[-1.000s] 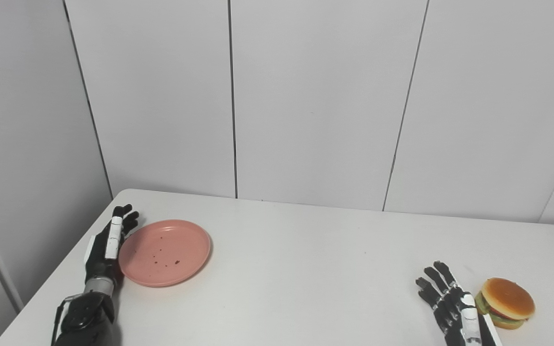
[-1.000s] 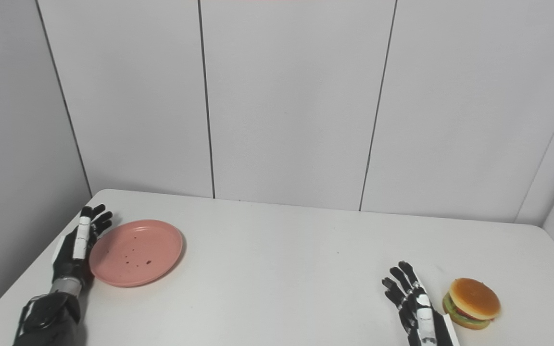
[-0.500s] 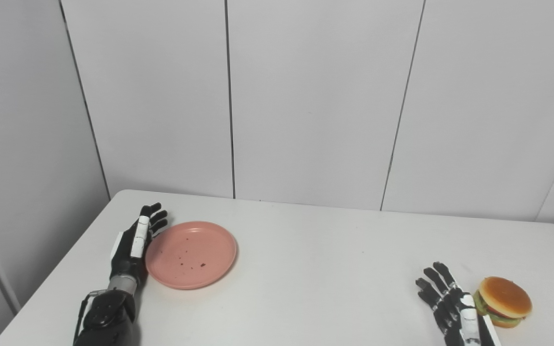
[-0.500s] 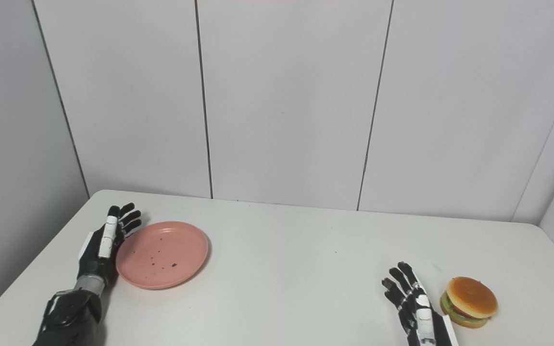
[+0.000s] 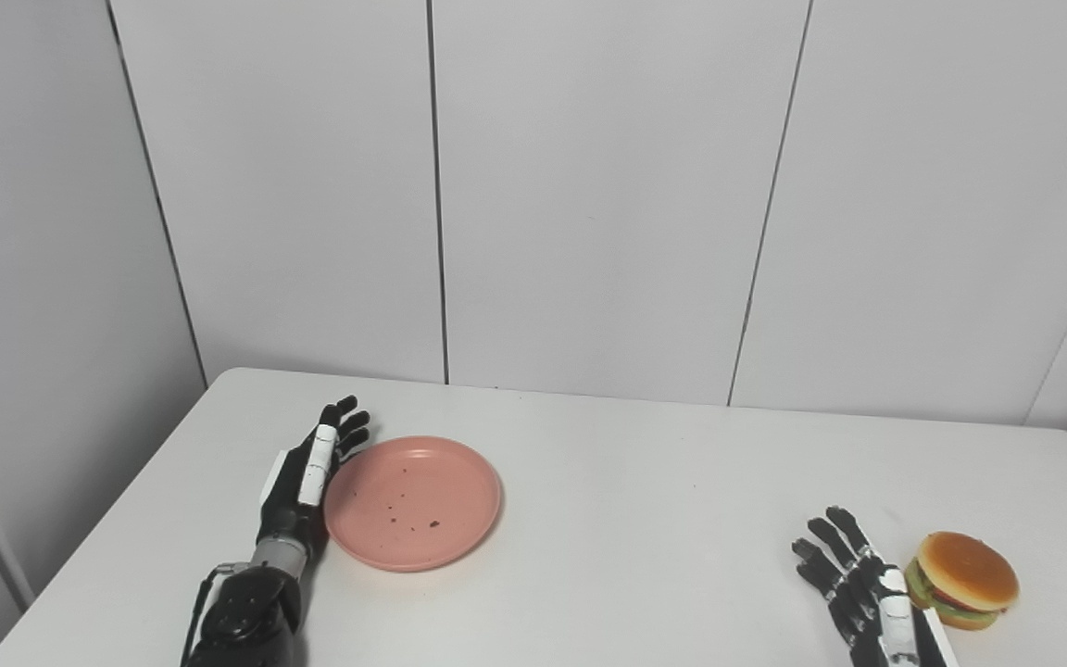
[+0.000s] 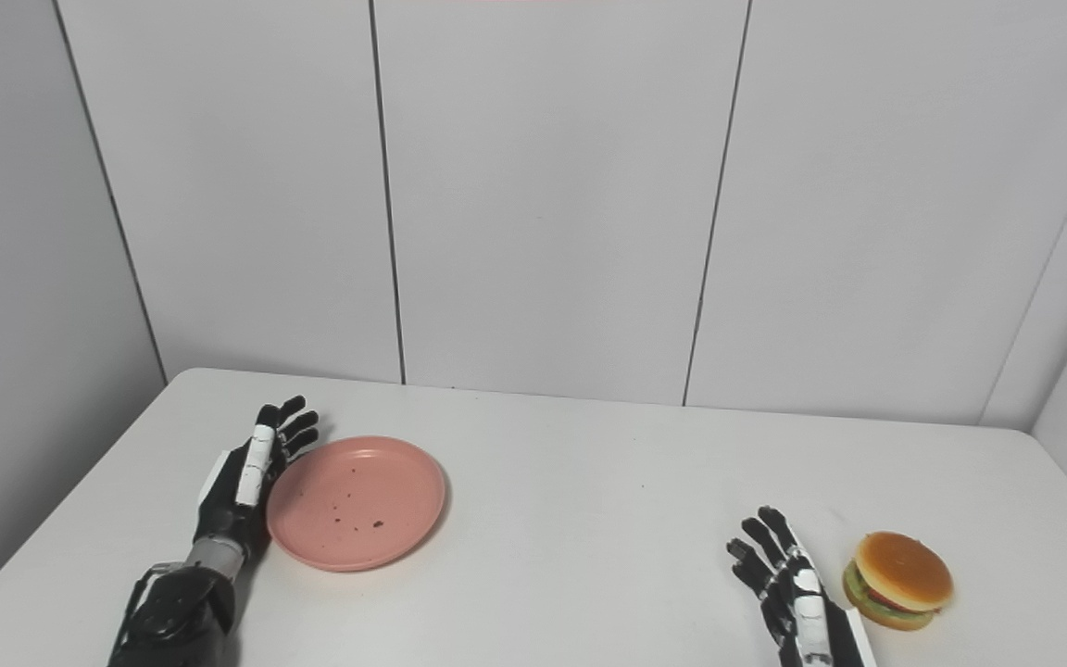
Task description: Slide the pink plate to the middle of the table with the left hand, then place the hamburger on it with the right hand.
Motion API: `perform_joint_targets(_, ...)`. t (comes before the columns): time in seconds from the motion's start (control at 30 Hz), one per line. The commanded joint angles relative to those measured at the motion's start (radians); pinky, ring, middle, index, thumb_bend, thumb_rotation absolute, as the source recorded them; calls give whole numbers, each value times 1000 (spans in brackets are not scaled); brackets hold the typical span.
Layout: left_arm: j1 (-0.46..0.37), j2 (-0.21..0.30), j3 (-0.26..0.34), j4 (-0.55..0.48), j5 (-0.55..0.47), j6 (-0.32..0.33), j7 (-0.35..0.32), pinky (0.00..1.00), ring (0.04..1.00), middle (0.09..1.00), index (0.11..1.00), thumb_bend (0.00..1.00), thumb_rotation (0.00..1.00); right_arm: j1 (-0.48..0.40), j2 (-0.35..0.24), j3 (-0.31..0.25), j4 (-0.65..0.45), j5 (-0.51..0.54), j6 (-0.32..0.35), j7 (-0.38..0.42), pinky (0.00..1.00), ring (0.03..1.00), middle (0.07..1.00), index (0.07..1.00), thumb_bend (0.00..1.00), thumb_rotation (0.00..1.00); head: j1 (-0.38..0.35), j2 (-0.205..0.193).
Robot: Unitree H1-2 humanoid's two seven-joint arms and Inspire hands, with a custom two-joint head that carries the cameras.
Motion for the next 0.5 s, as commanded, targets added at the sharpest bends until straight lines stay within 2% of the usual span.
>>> perform_joint_targets(0.0,-4,-9,-7,-41,10,19,9,809,885,872,859,957,943,56,26,9,32,1,19,-6,883,846,890,904,804,1000,-2,3)
perform_joint_targets(0.07,0,-18,-12,-54,16,35,10,762,883,870,857,936,942,56,27,11,31,-1,19,-7,879,844,888,904,808,1000,-5,4)
perform_joint_targets(0.27,5,-31,-23,-70,15,57,1,885,904,879,862,889,959,57,31,16,25,-4,22,-9,878,847,889,903,820,1000,-18,9)
perform_joint_targets(0.47,6,-45,-34,-88,19,81,2,897,909,879,855,894,954,58,38,21,18,-15,26,-16,871,846,888,903,821,1000,-38,14)
